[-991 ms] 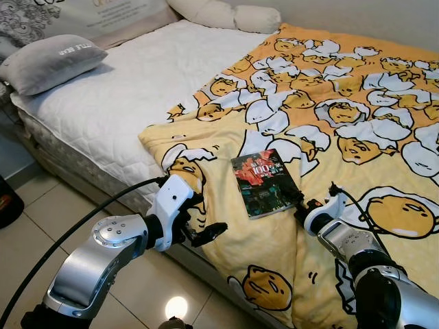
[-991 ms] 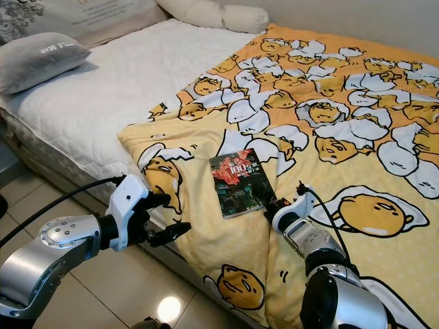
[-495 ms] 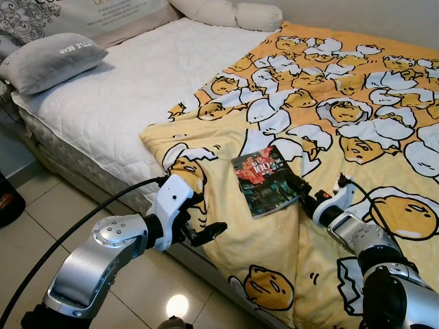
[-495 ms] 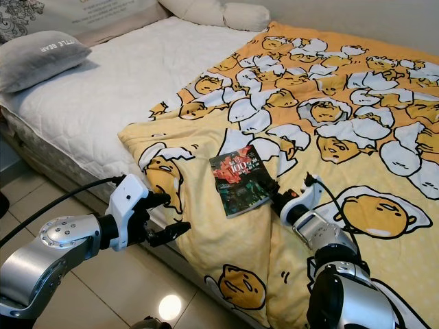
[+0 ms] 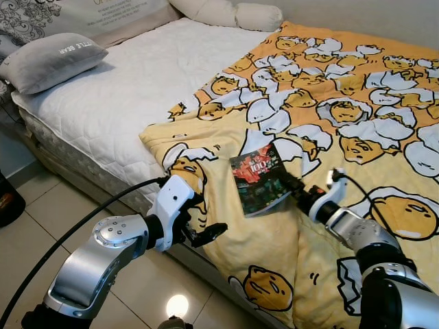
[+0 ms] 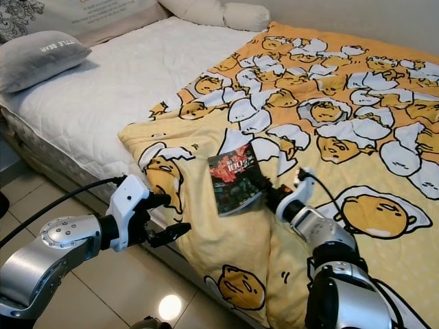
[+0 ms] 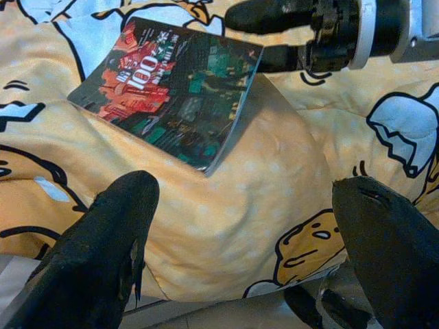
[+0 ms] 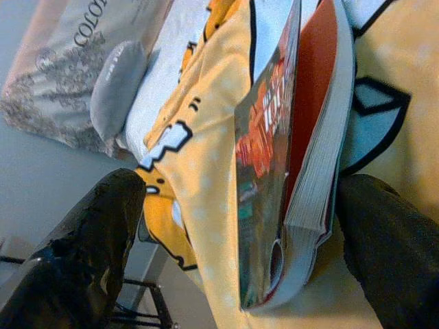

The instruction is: Clean up the room

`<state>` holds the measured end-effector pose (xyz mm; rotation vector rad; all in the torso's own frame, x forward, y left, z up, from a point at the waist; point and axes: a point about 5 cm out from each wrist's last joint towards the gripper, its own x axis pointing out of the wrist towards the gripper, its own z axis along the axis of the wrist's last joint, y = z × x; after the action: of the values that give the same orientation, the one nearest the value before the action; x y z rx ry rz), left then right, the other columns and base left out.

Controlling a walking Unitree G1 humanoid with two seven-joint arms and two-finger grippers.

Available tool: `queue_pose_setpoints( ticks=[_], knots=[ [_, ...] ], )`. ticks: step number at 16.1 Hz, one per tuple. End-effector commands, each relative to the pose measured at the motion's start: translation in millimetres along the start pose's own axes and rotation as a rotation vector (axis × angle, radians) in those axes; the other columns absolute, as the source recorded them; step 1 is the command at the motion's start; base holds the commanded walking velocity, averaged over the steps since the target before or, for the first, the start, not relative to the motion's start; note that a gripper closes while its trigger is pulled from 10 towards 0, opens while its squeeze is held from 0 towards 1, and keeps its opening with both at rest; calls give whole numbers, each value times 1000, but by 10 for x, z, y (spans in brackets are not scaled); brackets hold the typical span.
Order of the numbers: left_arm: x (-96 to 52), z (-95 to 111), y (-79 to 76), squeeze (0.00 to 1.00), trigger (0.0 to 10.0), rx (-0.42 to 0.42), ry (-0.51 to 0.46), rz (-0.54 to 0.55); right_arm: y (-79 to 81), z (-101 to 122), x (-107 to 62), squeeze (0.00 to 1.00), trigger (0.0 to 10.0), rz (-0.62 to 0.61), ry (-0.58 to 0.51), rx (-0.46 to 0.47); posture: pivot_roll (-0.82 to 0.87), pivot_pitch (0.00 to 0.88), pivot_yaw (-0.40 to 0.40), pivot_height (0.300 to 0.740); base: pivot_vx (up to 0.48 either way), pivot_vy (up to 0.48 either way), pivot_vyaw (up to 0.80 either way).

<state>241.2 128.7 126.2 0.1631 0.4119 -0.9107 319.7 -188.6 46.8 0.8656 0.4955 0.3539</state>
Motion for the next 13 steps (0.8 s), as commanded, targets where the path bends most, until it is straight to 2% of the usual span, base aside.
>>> queue_pose_setpoints(
  ticks=[1, 7, 10, 13],
  knots=[
    [-6, 5, 5, 1000, 10000, 23, 6, 3, 7, -64, 27, 0, 10000, -12, 16, -15, 103, 0, 49, 740, 0, 0, 0],
    [-63, -14, 0, 1000, 10000, 30, 22, 2, -31, -352, 145, 0, 10000, -155, 27, 8, 134, 0, 60, 740, 0, 0, 0],
    [-120, -30, -6, 1000, 10000, 30, 38, 7, -39, -496, 174, 0, 10000, -186, 11, 63, 163, 0, 69, 740, 0, 0, 0],
    [-200, -57, -15, 1000, 10000, 26, 60, 10, -4, -675, 212, 0, 10000, -176, 49, 84, 193, 0, 76, 740, 0, 0, 0]
  ],
)
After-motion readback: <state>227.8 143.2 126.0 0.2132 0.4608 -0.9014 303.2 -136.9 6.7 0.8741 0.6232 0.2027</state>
